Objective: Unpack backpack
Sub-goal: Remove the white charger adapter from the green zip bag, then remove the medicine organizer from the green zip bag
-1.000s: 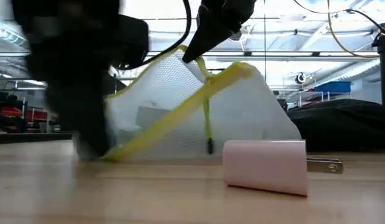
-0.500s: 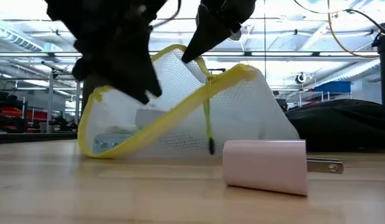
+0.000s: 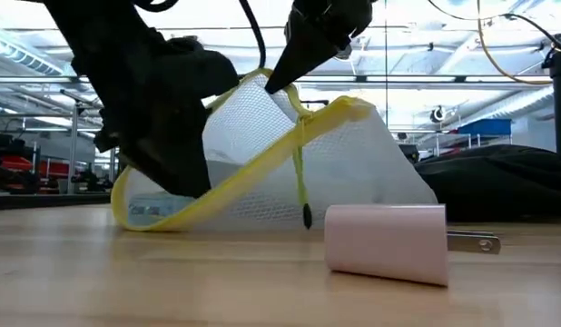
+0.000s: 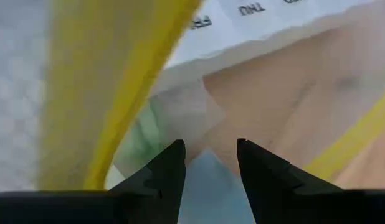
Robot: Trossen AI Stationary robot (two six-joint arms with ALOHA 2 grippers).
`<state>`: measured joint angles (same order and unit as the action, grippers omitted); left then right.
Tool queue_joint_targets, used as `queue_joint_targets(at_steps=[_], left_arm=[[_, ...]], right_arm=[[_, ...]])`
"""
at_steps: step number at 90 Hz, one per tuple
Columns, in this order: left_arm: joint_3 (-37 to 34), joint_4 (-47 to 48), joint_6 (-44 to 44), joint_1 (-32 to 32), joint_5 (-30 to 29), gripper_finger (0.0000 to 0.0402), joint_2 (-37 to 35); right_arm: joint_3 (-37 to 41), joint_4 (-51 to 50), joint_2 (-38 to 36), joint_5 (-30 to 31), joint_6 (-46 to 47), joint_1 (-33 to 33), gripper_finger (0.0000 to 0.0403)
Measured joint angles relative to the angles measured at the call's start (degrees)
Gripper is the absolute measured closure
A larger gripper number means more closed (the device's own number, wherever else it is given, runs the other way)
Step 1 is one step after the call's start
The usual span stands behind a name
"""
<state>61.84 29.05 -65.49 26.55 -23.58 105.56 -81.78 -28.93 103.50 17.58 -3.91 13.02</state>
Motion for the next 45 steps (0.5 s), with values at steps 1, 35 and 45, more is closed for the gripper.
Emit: queue_joint_targets(at_steps=[1,35,45], left_arm=[[0.0,-0.1,0.3,0.0,0.5,0.0269,0.0],[1.3,1.3,5.7,3.5,16.3,0.0269,-0.3],[1.2,3.2,2.5,4.1,16.3,0.0269,-0.5]], right_arm=[[0.0,0.0,0.0,0.0,0.0,-0.1,0.0403],[0.0,0.0,0.0,0.0,-1.3,-0.9,0.0403],[0.0,0.0,0.0,0.0,-1.5,-1.0,0.0403]])
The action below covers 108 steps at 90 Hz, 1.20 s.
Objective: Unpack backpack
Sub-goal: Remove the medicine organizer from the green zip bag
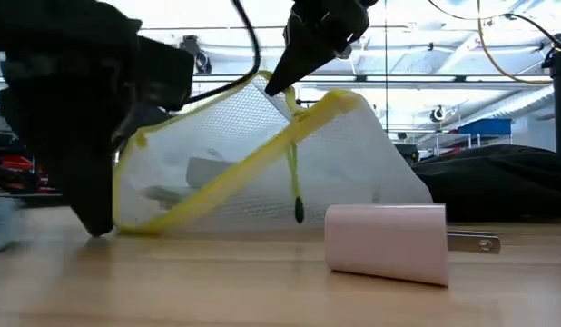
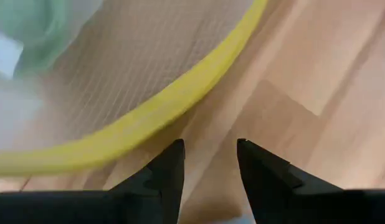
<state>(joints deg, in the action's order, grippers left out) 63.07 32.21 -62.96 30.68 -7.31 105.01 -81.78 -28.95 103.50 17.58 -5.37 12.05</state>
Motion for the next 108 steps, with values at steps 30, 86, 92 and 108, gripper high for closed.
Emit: queue_joint_targets(at_steps=[30,86,92,108], left_arm=[[4.9,2.7,9.2,-1.4,-16.7,0.0269,-4.9],[4.9,1.1,58.3,-12.3,-6.3,0.0259,-4.7],[4.9,0.9,63.1,-12.7,-6.0,0.0244,-4.7],[4.9,-4.4,74.0,-14.0,-9.1,0.0193,-4.7]], right_arm=[[0.0,-0.4,0.0,-1.6,-0.3,0.0,0.0403],[0.0,-6.3,-0.5,-1.1,11.4,-0.6,0.0403],[0.0,-6.3,-0.5,-1.1,13.1,-0.9,0.0403],[0.0,-6.1,-0.5,-1.0,15.3,-1.6,0.0403]])
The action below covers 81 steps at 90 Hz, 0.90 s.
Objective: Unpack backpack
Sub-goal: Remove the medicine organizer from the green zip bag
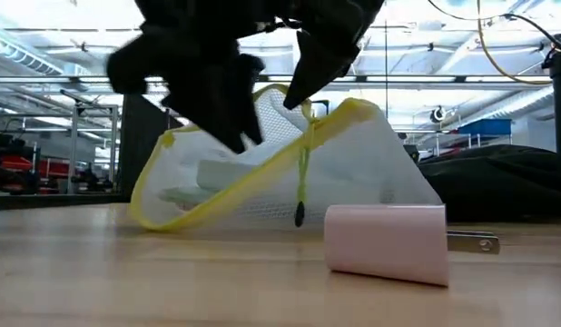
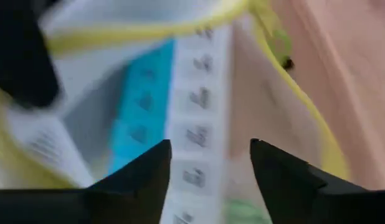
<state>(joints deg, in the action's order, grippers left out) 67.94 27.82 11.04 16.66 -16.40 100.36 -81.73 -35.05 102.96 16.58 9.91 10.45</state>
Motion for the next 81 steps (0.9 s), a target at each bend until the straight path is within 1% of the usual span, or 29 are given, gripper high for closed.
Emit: queue_joint_targets(at_steps=[11,23,37,47,56,60,65,70,81], left_arm=[[0.1,-1.8,2.7,-1.0,-0.4,0.0169,1.6],[0.1,-2.6,3.4,-1.3,-1.0,0.0165,5.7],[0.1,-6.8,5.0,-1.2,-10.1,0.0164,9.9],[0.2,-9.2,6.3,-1.5,-14.3,0.0164,12.5],[0.2,-12.2,6.4,-1.5,-20.8,0.0165,14.4],[0.1,-13.8,6.5,-1.6,-22.3,0.0167,15.0],[0.0,-15.4,6.5,-1.7,-23.2,0.0178,15.1],[0.0,-16.5,6.5,-1.7,-24.2,0.0202,15.2],[0.1,-16.8,6.8,-1.8,-25.7,0.0288,15.0]], right_arm=[[0.0,-0.2,0.0,0.1,0.0,0.0,0.0403],[0.0,-0.4,0.0,0.1,-0.8,0.0,0.0403],[0.0,-0.6,0.0,0.1,-1.8,0.0,0.0403],[0.1,0.3,0.0,0.0,-2.0,0.1,0.0403],[0.1,1.4,0.0,0.0,-2.0,0.5,0.0403],[0.2,1.5,0.0,-0.1,-2.1,0.7,0.0403],[0.2,1.7,0.0,-0.5,-2.2,0.7,0.0403],[0.2,1.8,0.0,-0.7,-2.2,0.7,0.0403],[-0.1,1.3,-0.2,-0.8,-2.6,0.5,0.0403]])
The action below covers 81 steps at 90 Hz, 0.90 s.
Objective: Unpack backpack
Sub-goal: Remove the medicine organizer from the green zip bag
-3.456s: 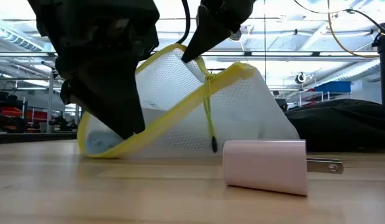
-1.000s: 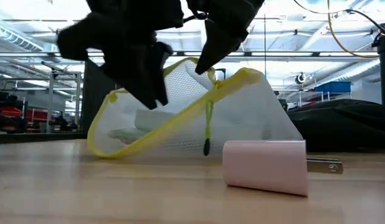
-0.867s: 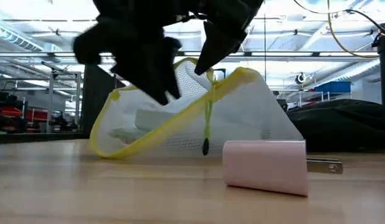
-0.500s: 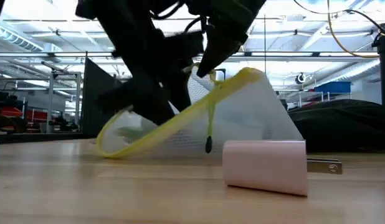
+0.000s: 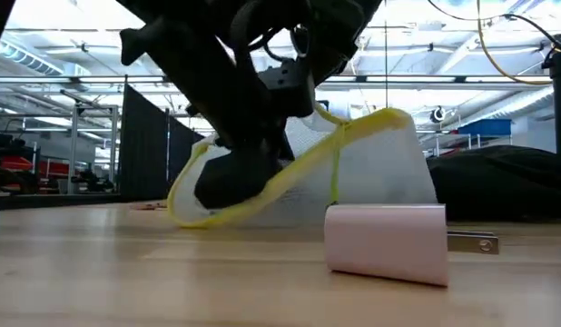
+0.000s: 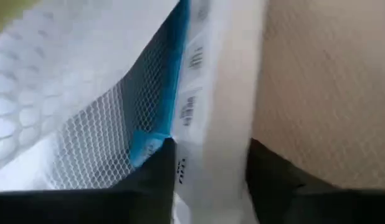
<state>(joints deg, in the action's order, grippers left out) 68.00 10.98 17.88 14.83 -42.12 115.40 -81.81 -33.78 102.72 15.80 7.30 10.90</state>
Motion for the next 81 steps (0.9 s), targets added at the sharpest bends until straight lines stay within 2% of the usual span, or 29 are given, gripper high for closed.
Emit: queue_joint_targets(at_steps=[23,52,81], left_arm=[[1.5,5.1,-1.5,2.0,1.7,0.0292,-1.7],[5.8,25.5,-13.6,7.4,3.9,0.0292,-5.6],[12.9,32.7,-26.1,11.6,3.5,0.0292,-13.0]], right_arm=[[-0.1,-2.7,-0.4,-1.4,-1.8,-0.8,0.0403],[0.0,-11.3,-1.7,-1.3,-5.7,-3.8,0.0403],[0.0,-12.2,-2.0,-1.3,-9.9,-6.7,0.0403]])
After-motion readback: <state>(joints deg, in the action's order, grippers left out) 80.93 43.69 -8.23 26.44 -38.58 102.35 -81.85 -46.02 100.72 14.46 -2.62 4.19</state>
